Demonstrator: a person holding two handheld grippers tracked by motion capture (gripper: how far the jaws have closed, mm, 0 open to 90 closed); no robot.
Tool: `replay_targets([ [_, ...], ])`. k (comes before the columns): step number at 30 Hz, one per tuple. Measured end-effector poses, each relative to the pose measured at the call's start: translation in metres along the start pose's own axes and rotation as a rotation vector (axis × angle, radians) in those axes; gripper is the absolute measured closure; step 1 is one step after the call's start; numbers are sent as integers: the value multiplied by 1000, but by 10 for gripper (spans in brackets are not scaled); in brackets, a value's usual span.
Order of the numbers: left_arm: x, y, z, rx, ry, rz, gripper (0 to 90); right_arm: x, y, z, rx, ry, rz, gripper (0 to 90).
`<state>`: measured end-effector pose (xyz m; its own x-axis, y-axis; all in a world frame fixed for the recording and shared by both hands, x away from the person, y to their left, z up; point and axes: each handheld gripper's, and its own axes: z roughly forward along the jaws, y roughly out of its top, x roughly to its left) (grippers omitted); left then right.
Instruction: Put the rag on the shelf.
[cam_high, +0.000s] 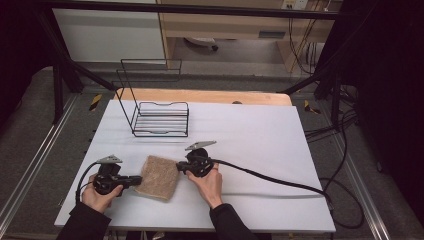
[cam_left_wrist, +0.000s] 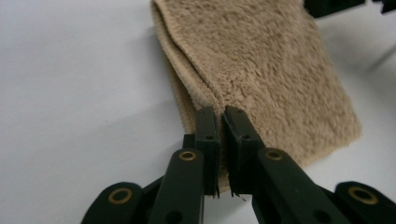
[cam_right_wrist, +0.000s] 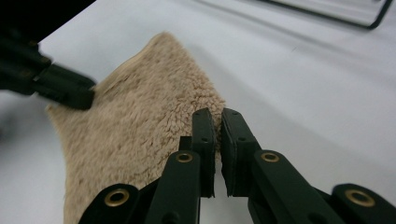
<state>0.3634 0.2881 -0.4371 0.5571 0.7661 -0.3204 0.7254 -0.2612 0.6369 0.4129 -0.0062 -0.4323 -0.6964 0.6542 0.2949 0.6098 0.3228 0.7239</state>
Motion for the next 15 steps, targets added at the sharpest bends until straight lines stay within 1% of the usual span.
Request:
replay_targets([
  [1, -5, 0, 2, -3, -1, 2, 833, -4, 3, 0, -7, -10, -18, 846],
  [2, -12, -1, 7, 0, 46, 43, 822, -6, 5, 2, -10, -20, -27, 842],
  [3, -12, -1, 7, 0, 46, 43, 806, -6, 5, 2, -10, -20, -27, 842],
  [4, -15, -1, 8, 5, 76, 64, 780, -12, 4, 8, 5, -35, -42, 830],
  [5, -17, -1, 9, 4, 95, 80, 780, -12, 4, 8, 5, -35, -42, 830],
  [6, -17, 1, 8, -14, 129, 97, 711, -14, 1, 13, 19, -63, -66, 789],
  [7, -17, 1, 8, -14, 129, 97, 671, -14, -1, 15, 15, -79, -88, 759],
  [8, -14, 5, 6, -47, 155, 109, 620, -14, -2, 15, 7, -83, -103, 725],
  [9, -13, 7, 5, -57, 174, 108, 560, -14, -2, 13, -9, -88, -114, 677],
  [10, -13, 7, 5, -57, 174, 108, 516, -13, -1, 10, -25, -94, -119, 646],
  [11, -10, 11, 4, -66, 183, 109, 516, -13, -1, 10, -25, -94, -119, 646],
  [12, -5, 18, 3, -82, 188, 102, 412, -12, 2, 2, -53, -101, -133, 551],
  [13, -5, 18, 3, -82, 188, 102, 382, -12, 2, 2, -53, -101, -133, 551],
  [14, -3, 22, 3, -85, 191, 100, 382, -12, 4, -3, -68, -106, -134, 516],
  [15, -2, 26, 4, -86, 189, 101, 349, -12, 5, -7, -76, -104, -132, 462],
])
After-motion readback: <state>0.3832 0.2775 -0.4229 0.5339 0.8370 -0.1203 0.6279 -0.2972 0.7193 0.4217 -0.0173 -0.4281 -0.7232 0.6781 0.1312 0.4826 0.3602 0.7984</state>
